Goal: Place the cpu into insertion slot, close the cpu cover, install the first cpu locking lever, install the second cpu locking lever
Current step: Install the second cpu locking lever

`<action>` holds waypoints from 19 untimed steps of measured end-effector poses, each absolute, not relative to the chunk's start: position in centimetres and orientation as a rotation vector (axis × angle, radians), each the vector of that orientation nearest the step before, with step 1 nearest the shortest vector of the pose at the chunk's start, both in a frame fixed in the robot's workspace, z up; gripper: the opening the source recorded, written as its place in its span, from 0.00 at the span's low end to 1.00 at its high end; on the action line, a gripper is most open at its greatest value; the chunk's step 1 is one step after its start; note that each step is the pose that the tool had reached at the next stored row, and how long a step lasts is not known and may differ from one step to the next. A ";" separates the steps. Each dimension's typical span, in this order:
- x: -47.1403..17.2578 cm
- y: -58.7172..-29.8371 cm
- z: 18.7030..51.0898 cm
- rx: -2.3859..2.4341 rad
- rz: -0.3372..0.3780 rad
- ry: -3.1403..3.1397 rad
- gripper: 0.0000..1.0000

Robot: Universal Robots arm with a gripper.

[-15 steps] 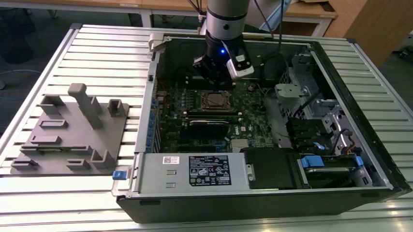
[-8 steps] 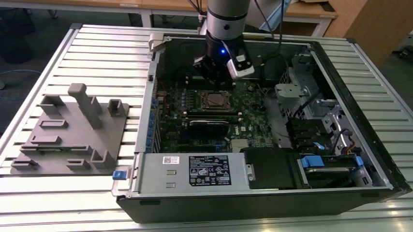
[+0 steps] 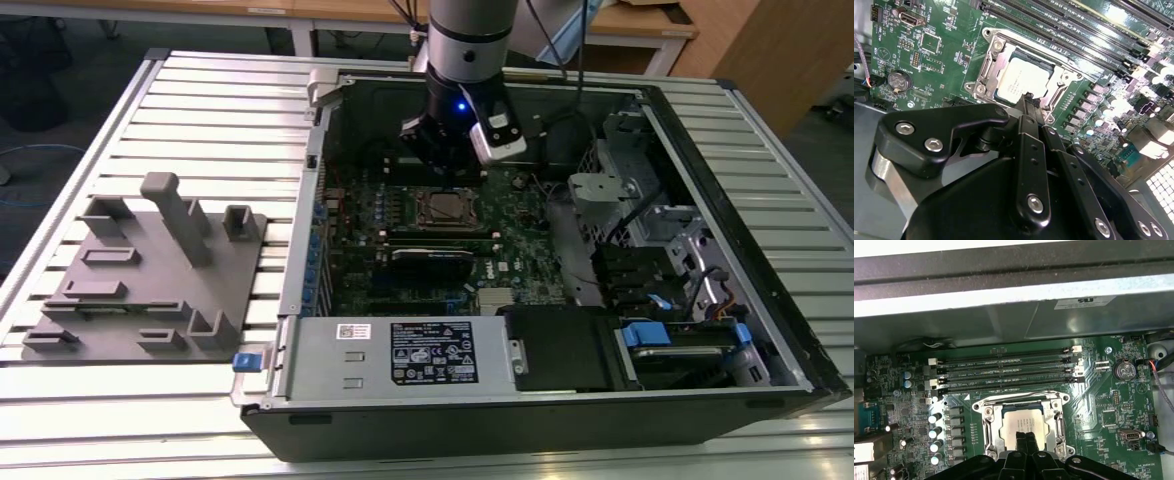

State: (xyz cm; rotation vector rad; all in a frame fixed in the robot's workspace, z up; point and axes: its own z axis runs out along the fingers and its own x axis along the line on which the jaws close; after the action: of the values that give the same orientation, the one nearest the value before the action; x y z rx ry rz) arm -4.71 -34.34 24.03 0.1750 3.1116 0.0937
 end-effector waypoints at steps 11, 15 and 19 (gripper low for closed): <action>-4.7 -35.3 24.0 0.175 0.094 3.112 0.10; -4.7 -36.0 24.0 0.175 0.094 3.112 0.10; -4.7 -36.6 24.0 0.175 0.094 3.112 0.10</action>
State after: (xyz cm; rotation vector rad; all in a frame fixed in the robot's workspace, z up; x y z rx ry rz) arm -4.71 -36.57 24.03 0.1748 3.1117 0.0936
